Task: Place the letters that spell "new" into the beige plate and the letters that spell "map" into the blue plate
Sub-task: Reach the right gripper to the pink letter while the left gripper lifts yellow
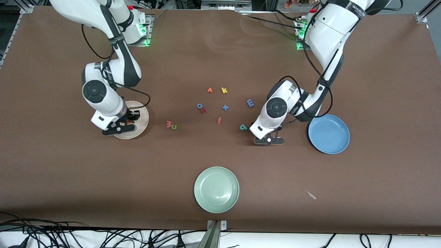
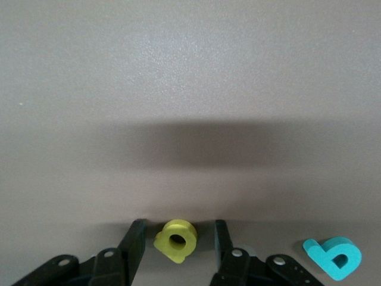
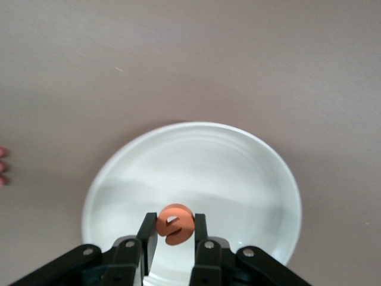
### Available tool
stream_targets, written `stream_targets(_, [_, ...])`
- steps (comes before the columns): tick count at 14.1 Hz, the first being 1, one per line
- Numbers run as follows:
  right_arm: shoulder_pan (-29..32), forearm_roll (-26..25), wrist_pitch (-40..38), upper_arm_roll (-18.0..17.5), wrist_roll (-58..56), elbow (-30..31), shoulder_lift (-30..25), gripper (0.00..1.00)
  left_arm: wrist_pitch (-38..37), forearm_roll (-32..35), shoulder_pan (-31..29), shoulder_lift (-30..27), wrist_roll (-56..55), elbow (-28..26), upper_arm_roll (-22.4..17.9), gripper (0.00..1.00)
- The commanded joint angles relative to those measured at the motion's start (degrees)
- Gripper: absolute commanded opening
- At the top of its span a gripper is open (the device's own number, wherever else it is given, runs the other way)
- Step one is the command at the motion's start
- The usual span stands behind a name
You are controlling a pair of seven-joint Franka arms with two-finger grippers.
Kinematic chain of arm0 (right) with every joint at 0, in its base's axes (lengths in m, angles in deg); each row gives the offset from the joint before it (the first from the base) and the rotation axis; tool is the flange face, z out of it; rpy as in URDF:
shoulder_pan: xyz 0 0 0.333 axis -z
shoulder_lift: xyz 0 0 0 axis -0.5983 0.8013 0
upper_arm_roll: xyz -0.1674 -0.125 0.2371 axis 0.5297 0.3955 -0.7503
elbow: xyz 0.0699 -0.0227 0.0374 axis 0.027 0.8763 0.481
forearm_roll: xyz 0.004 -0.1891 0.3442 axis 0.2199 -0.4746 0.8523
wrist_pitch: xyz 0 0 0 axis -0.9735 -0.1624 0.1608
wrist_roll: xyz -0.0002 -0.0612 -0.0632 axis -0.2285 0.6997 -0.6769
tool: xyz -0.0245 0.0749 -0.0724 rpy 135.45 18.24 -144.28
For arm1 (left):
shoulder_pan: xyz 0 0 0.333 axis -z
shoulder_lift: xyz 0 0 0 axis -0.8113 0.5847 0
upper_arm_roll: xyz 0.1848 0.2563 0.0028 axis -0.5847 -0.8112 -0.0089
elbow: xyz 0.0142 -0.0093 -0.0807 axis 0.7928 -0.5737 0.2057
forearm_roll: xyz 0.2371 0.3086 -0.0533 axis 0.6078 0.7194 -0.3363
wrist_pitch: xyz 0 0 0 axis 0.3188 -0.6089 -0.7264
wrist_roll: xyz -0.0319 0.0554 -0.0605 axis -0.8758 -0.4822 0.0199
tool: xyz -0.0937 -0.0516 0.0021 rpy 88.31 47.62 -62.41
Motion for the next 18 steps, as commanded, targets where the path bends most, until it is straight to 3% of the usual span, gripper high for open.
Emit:
stream_targets(1, [-0.69, 0.32, 2.71, 0.46, -1.01, 2.69, -0.68, 0.34, -1.85, 1.88, -0.02, -0.13, -0.03, 0.16, -0.16, 0.49])
stream_targets(4, [-0.69, 0.49, 2.8, 0.63, -1.01, 2.69, -0.76, 0.36, -2.12, 1.88, 0.07, -0.13, -0.03, 0.16, -0.16, 0.44])
stream_targets(6, [-0.69, 0.49, 2.8, 0.63, -1.01, 2.69, -1.2, 0.48, -2.12, 1.88, 0.07, -0.13, -0.03, 0.07, -0.16, 0.41])
stream_targets(9, [-0.78, 0.75, 2.71, -0.06, -0.05, 2.6, -1.73, 0.5, -2.12, 1.88, -0.2, 0.04, 0.75, 0.07, -0.16, 0.36])
stream_targets(10, [-0.78, 1.36, 2.71, -1.55, 0.13, 2.42, -1.9, 0.52, -2.12, 1.88, -0.2, 0.13, 0.93, 0.07, -0.16, 0.35])
stream_targets(14, [-1.04, 12.61, 5.51, -6.65, 0.22, 1.72, -1.47, 0.63, -2.03, 1.88, -0.2, 0.22, 1.11, 0.07, -0.16, 0.31])
stream_targets(18, [-2.09, 12.71, 10.07, -9.73, 4.08, 1.81, 0.46, 0.64, -2.2, 1.88, -0.37, 0.13, 2.24, 0.86, -0.33, 0.28])
